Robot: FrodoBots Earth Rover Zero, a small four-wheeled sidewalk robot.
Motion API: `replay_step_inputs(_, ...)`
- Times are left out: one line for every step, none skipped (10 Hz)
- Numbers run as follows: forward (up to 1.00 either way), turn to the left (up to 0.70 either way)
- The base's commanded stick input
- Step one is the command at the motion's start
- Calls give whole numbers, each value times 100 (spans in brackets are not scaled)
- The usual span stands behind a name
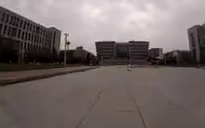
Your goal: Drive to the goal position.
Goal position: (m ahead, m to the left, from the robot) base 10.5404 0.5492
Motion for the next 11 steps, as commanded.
replay_step_inputs(100, 0)
replay_step_inputs(100, 0)
replay_step_inputs(100, 0)
replay_step_inputs(100, 0)
replay_step_inputs(100, 0)
replay_step_inputs(100, 0)
replay_step_inputs(100, 0)
replay_step_inputs(100, 0)
replay_step_inputs(100, 0)
replay_step_inputs(100, 0)
replay_step_inputs(100, 0)
